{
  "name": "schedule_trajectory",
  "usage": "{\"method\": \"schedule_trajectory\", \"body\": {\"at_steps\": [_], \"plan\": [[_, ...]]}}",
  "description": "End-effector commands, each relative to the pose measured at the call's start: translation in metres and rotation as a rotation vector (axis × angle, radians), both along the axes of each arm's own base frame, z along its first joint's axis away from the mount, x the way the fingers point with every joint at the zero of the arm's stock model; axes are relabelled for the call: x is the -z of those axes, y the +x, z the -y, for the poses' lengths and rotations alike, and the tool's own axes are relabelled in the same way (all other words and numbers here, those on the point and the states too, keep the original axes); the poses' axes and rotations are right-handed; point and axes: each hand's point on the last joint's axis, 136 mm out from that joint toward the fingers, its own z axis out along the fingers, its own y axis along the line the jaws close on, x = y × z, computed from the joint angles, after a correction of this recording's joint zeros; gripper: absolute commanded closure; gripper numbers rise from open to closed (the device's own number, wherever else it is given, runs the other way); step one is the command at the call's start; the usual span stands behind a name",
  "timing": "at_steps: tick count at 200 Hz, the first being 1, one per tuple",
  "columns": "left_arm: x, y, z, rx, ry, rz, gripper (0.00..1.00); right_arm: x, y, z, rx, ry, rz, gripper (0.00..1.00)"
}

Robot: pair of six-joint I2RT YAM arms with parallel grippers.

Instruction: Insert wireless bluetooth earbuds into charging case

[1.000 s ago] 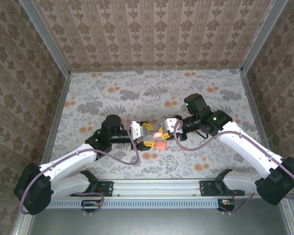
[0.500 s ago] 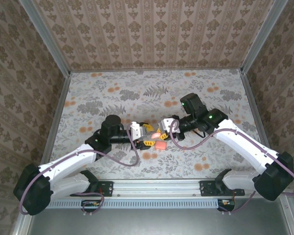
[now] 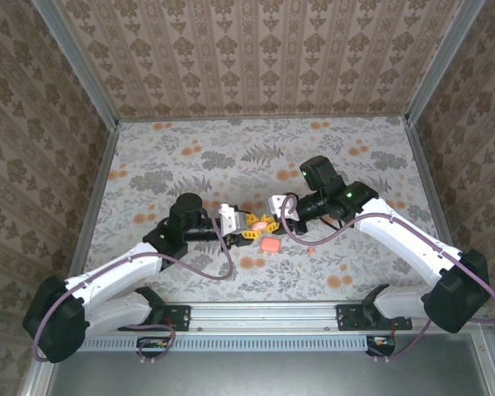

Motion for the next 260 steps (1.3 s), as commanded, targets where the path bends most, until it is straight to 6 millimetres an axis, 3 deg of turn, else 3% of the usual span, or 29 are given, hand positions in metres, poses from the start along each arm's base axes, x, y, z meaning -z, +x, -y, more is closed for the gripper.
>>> {"method": "schedule_trajectory", "body": {"at_steps": [1,11,38,111,118,129,152,191,252,260], "plan": [[-0.006,-0.004,0.0,0.012,-0.018,0.028,0.69,-0.014,0.004,-0.006,-0.014,0.064,0.005,0.86],[-0.005,-0.002,0.0,0.001,-0.017,0.032,0.63,-0.016,0.005,-0.006,-0.017,0.072,0.005,0.87],[-0.002,0.002,-0.002,-0.021,-0.013,0.029,0.62,-0.018,0.005,-0.004,-0.015,0.077,0.007,0.87],[-0.008,0.004,-0.003,-0.026,-0.04,0.027,0.78,-0.017,0.005,-0.003,-0.016,0.082,0.005,0.86],[-0.007,0.006,-0.004,-0.031,-0.04,0.025,0.79,-0.017,0.005,-0.002,-0.015,0.084,0.005,0.82],[-0.006,0.01,-0.005,-0.046,-0.045,0.023,0.79,-0.016,0.007,-0.002,-0.007,0.096,0.006,0.65],[-0.002,0.028,-0.011,-0.097,-0.108,-0.012,0.81,-0.016,0.018,0.001,0.038,0.189,-0.015,0.54],[0.011,0.046,-0.017,-0.094,-0.161,-0.083,0.82,-0.016,0.041,0.01,0.124,0.29,-0.088,0.49],[0.024,0.064,-0.015,-0.032,-0.229,-0.138,0.83,-0.007,0.059,-0.001,0.132,0.291,-0.167,0.46],[0.023,0.067,-0.015,-0.023,-0.241,-0.142,0.83,0.003,0.064,-0.005,0.136,0.278,-0.197,0.45]]}}
